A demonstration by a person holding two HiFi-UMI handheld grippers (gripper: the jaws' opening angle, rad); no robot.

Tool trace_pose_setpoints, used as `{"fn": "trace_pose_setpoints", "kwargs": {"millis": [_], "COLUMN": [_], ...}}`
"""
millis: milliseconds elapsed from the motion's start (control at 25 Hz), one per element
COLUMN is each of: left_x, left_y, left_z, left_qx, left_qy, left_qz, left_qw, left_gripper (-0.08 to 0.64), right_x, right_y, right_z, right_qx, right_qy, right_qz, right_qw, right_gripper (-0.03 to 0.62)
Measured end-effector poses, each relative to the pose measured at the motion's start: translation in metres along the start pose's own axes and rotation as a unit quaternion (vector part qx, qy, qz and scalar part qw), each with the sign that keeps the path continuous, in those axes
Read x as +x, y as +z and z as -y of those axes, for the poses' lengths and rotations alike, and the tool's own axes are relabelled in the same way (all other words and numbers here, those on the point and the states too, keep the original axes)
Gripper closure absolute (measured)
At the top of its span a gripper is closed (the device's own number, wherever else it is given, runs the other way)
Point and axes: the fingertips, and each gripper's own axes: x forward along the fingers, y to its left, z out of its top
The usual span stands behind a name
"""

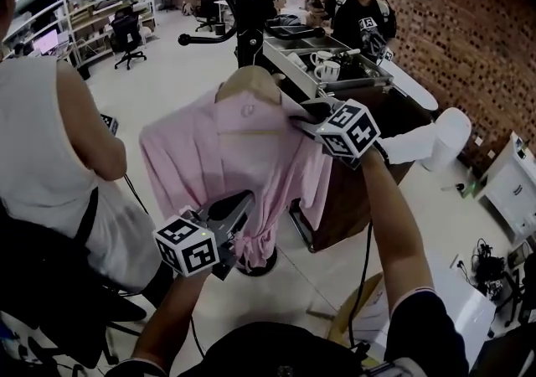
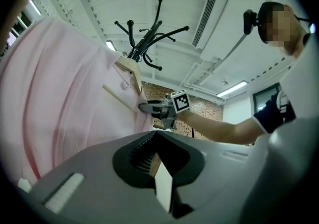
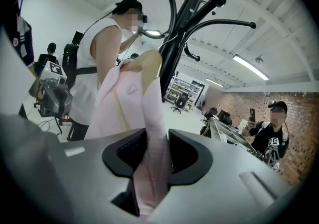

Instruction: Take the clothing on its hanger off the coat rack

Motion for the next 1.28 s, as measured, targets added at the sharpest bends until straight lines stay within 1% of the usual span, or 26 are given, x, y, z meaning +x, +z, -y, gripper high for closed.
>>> {"fn": "trace_pose_setpoints", "kwargs": {"millis": [160, 240, 440, 720, 960, 1120, 1280], "left_x": [0.001, 0.000, -0.007, -0.013, -0.016, -0.014, -0.021], "left_y": [0.000, -0.001, -0.004, -0.005, -0.008, -0.010, -0.013], "left_z": [-0.003, -0.002, -0.003, -0.005, -0.001, 0.005, 0.004], "left_qx": [-0.006, -0.008, -0.015, -0.018, -0.021, -0.022, -0.025], "left_qy": [-0.002, -0.003, -0.003, -0.001, -0.012, -0.018, -0.015], "left_qz": [0.002, 0.002, 0.003, 0.003, -0.004, -0.006, -0.008], "left_qw": [1.0000, 1.0000, 0.9999, 0.9998, 0.9997, 0.9996, 0.9996], "left_gripper": [0.549, 0.549, 0.549, 0.549, 0.549, 0.549, 0.549], "right_x": [0.004, 0.004, -0.004, -0.017, -0.032, -0.035, -0.038], "right_y": [0.000, 0.000, 0.002, 0.006, 0.008, 0.007, 0.007], "right_z": [-0.011, -0.016, -0.019, -0.015, -0.011, -0.009, -0.011], "right_qx": [0.002, -0.002, -0.012, -0.019, -0.035, -0.047, -0.050], "right_qy": [0.026, 0.026, -0.010, -0.041, -0.082, -0.096, -0.106], "right_qz": [-0.004, -0.006, -0.001, 0.008, 0.004, -0.003, -0.006], "right_qw": [1.000, 1.000, 1.000, 0.999, 0.996, 0.994, 0.993], "right_gripper": [0.480, 0.486, 0.494, 0.495, 0.499, 0.499, 0.499]}}
